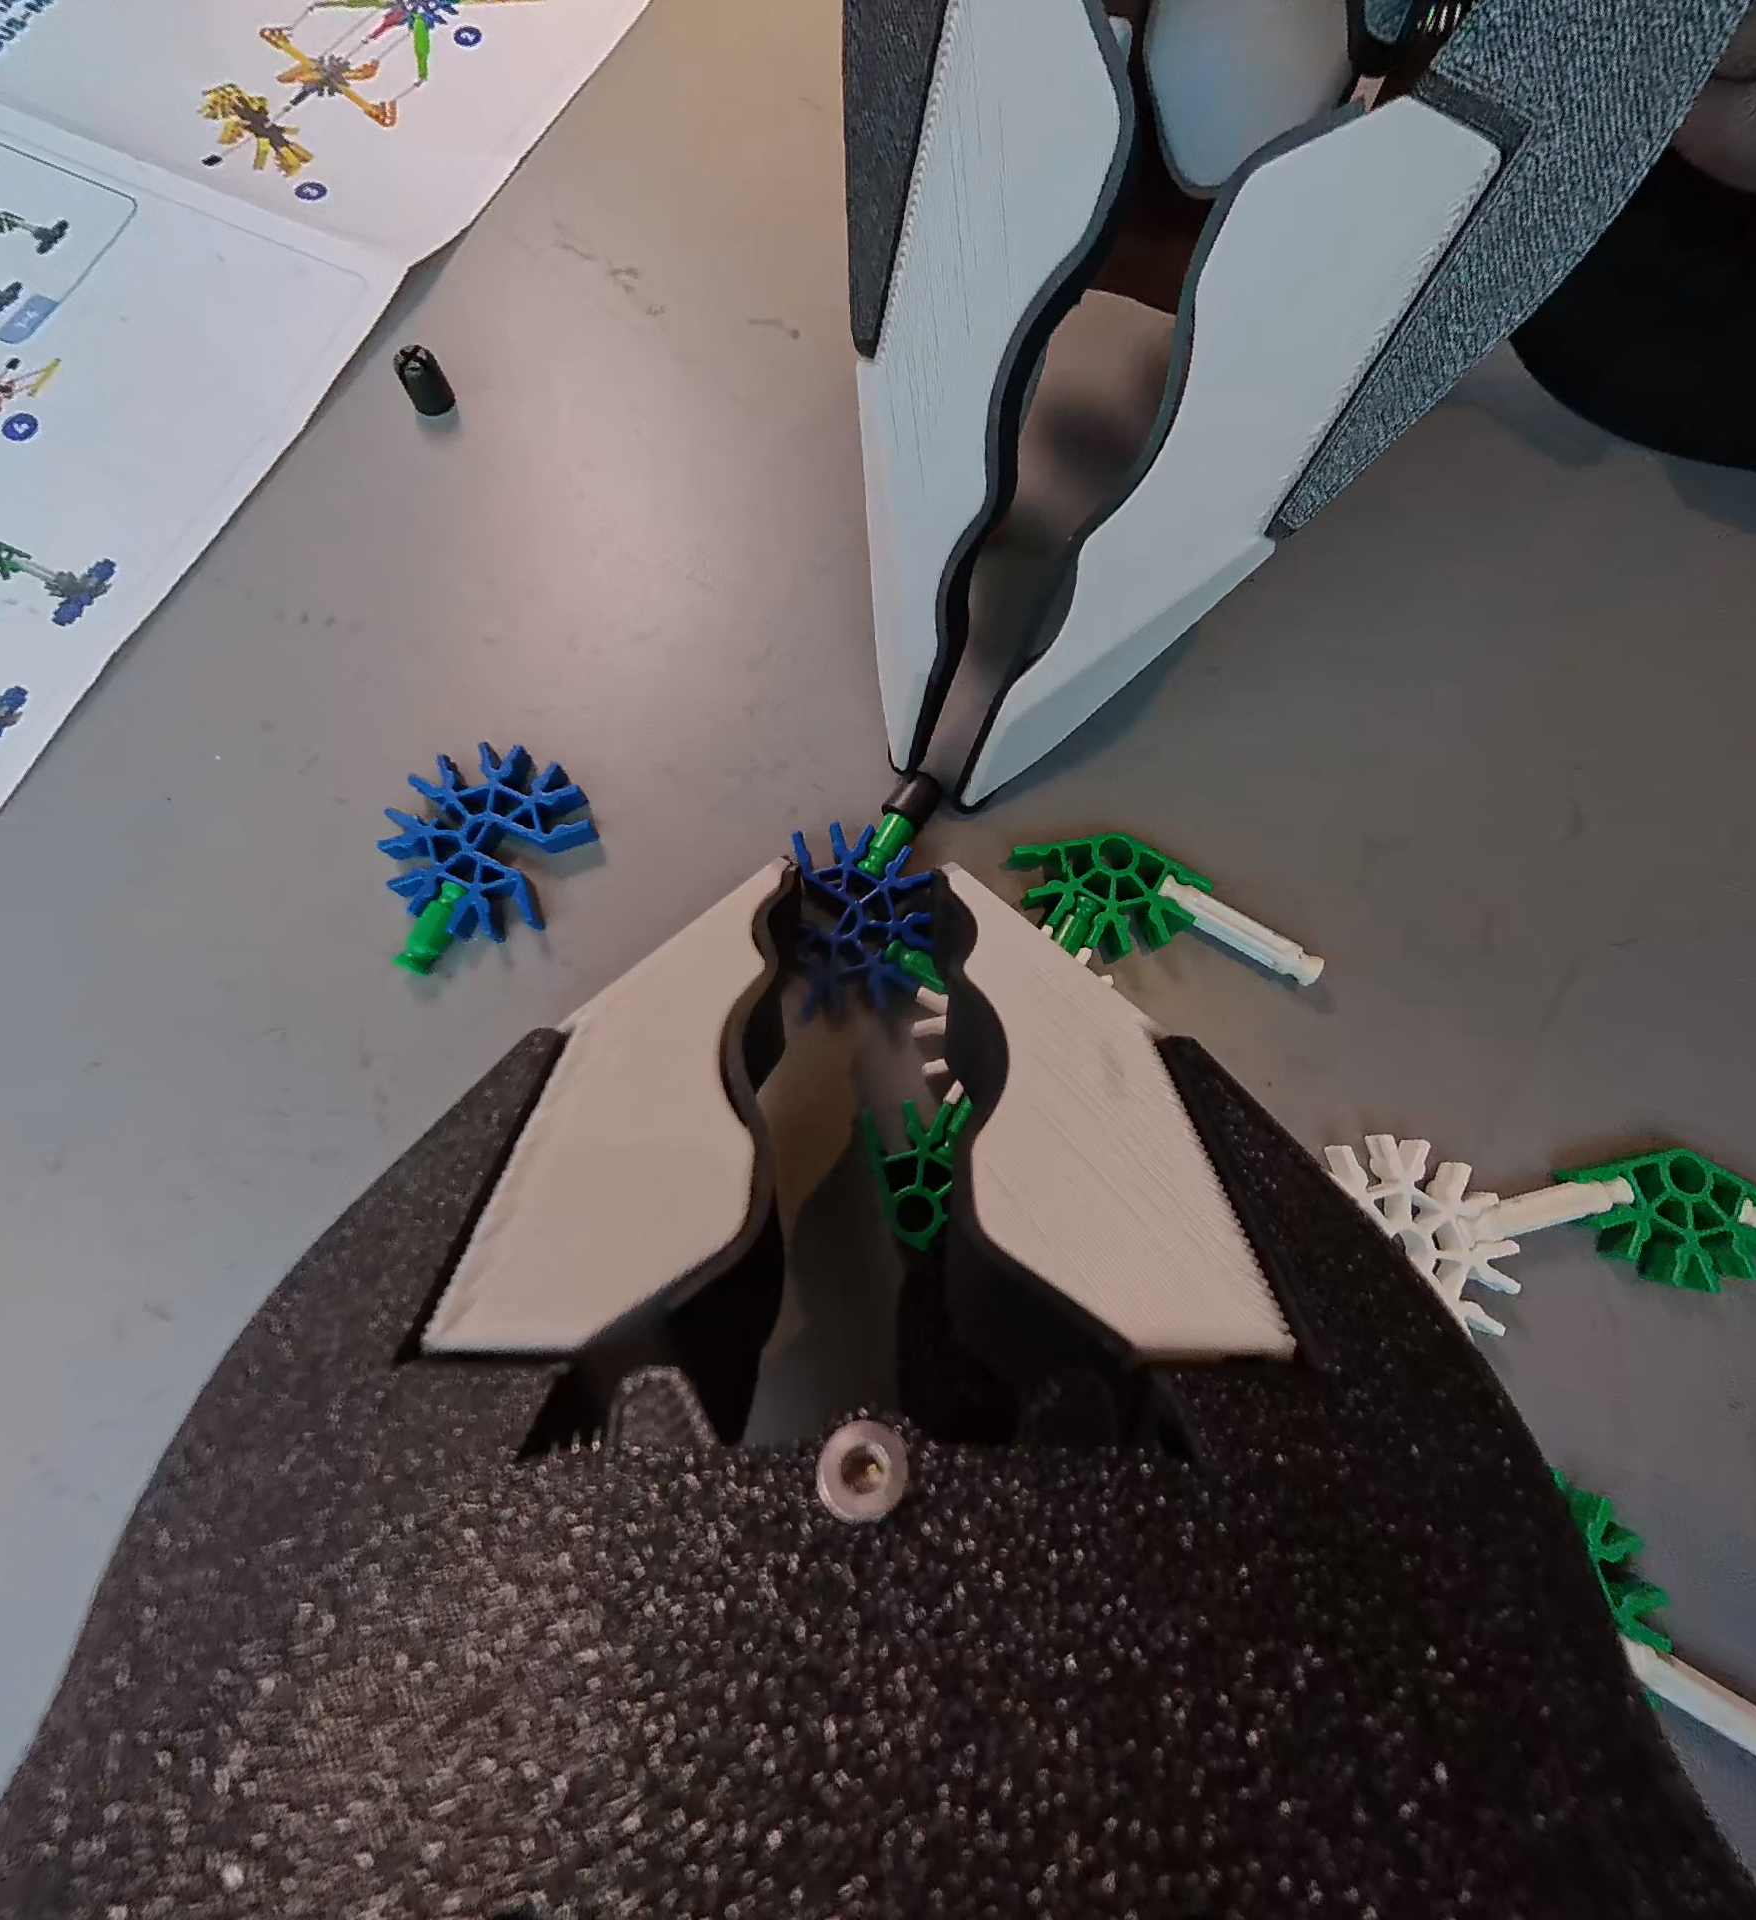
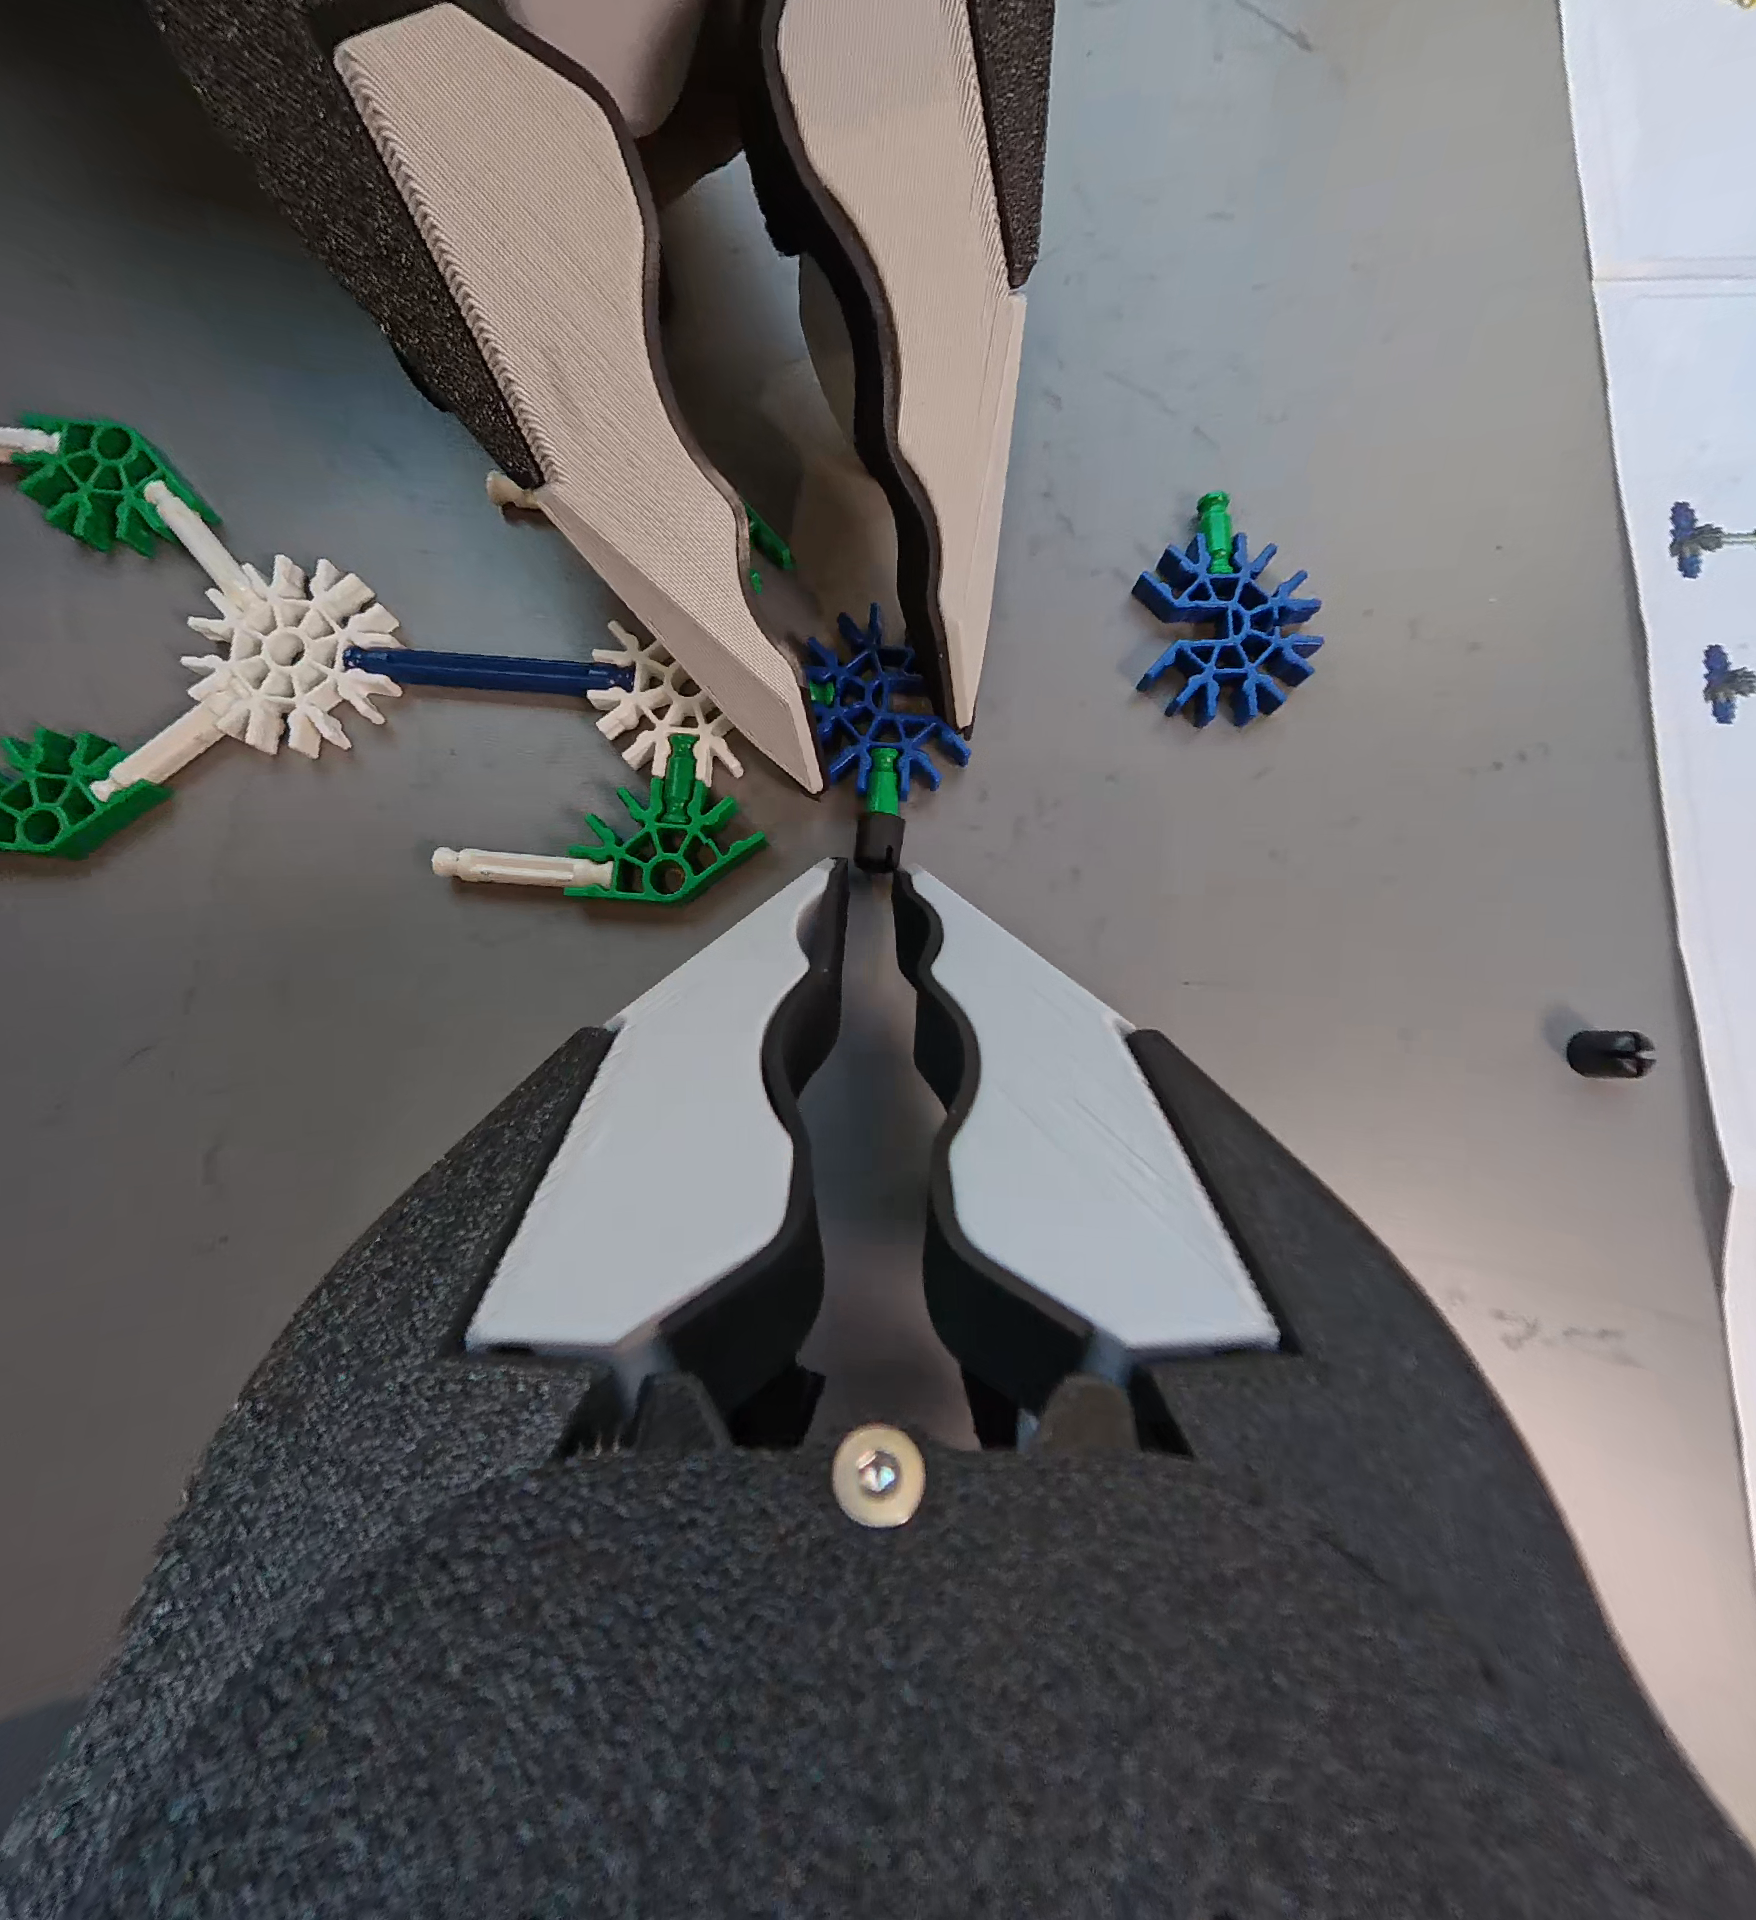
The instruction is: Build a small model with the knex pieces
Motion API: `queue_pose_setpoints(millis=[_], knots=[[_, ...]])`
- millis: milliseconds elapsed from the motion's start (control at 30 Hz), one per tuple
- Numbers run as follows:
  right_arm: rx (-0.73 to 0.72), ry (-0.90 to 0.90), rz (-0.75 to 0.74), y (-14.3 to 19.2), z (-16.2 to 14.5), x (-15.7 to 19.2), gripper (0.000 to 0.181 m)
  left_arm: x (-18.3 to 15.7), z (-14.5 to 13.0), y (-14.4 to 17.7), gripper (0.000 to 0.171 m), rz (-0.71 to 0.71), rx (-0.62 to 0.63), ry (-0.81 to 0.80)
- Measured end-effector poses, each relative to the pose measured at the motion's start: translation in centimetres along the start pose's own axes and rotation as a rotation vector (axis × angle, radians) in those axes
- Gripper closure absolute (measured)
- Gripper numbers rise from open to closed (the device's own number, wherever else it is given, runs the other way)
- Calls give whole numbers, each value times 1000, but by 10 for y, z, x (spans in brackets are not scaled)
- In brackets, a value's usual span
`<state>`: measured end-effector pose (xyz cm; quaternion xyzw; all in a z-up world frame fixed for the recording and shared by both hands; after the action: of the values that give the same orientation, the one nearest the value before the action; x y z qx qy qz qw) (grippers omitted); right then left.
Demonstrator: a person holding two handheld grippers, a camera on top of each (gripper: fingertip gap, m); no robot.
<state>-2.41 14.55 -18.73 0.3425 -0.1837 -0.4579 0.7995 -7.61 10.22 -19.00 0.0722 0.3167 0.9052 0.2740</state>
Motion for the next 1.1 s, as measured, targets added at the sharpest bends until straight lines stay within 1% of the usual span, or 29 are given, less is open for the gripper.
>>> queue_pose_setpoints(millis=[267, 500, 600, 633, 700, 733, 833, 900, 967, 1100], knots=[[-15, 19, -36, -2, 2, 0, 176, 1, 0, 1, 149, 8, 5, -18], [16, 22, -55, -2, 3, 1, 177, 0, 1, 0, 149, 28, 9, -21], [9, 8, -55, -2, 2, 1, 178, 2, 1, 1, 149, -5, -15, 20], [2, 4, -43, -3, 2, 2, 181, 4, 2, 3, 148, -22, -30, 45], [2, 12, -58, -3, 2, 2, 181, 7, 6, 11, 141, -67, -75, 97], [5, 16, -63, -3, 2, 2, 181, 11, 8, 16, 141, -81, -90, 120], [5, 15, -65, -3, 2, 2, 181, 26, 2, 29, 141, -95, -68, 169], [1, 5, -62, -2, 2, 2, 181, 28, -6, 33, 151, -153, -40, 207], [0, 0, -63, -2, 2, 2, 181, 28, -12, 31, 153, -178, -9, 218], [5, -16, -65, 0, 0, 0, 181, 23, -13, 25, 157, -173, 8, 147]])
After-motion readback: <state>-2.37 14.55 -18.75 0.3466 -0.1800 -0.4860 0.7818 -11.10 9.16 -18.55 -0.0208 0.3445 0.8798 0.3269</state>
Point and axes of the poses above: each gripper's, where its closed fingertips meet, y back along the fingers, z out of its top, x = y × z across the jaws, the point moved 4 cm from there along y, back along the fingers, and after that the axes turned 5 degrees about -x, right-handed, at the moved point
